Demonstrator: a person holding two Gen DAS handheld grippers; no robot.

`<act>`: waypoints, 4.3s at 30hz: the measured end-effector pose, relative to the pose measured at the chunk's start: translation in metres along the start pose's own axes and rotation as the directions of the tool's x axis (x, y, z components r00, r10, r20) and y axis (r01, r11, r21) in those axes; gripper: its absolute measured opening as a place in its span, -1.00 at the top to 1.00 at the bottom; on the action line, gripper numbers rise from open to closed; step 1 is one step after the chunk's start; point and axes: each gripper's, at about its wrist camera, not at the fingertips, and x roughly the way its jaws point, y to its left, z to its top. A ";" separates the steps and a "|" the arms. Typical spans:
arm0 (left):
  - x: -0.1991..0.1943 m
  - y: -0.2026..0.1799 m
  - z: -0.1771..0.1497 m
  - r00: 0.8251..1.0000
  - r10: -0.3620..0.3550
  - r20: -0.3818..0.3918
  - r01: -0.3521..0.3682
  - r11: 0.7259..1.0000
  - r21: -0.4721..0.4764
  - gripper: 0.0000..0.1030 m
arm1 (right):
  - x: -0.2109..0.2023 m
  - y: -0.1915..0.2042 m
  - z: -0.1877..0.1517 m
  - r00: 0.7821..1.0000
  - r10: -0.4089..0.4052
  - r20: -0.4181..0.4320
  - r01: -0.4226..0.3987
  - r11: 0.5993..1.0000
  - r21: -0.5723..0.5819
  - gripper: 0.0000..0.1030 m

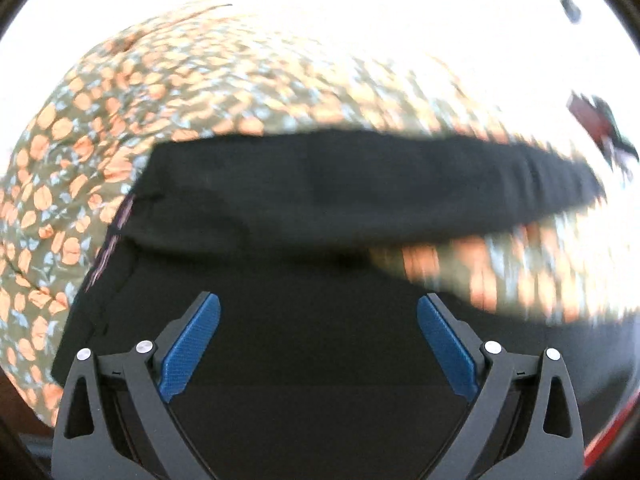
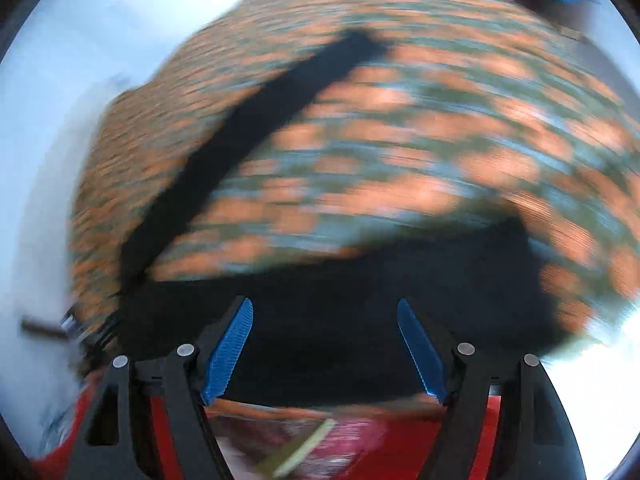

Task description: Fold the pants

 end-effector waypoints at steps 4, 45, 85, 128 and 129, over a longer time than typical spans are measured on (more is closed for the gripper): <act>0.026 0.017 0.036 0.995 0.087 0.040 -0.081 0.988 -0.131 -0.93 | 0.061 0.139 0.017 0.982 0.147 -0.118 -0.167 0.969 -0.183 -0.57; -0.019 0.029 -0.030 0.989 0.139 -0.052 -0.140 0.990 -0.019 -0.93 | 0.078 -0.030 0.218 0.892 -0.238 0.385 0.355 0.895 -0.269 0.86; -0.010 -0.020 -0.127 0.991 -0.060 -0.123 0.079 0.983 0.163 -0.95 | 0.112 0.015 -0.132 0.973 0.100 0.208 -0.119 0.989 0.083 -0.09; 0.101 -0.009 0.073 0.880 -0.393 -0.268 0.291 0.891 -0.350 0.91 | -0.104 0.122 -0.218 0.864 0.339 0.373 -0.074 0.816 -0.573 0.90; 0.092 -0.004 0.071 0.888 -0.394 -0.239 0.297 0.886 -0.357 0.92 | -0.100 0.116 -0.215 0.873 0.319 0.368 -0.067 0.827 -0.558 0.90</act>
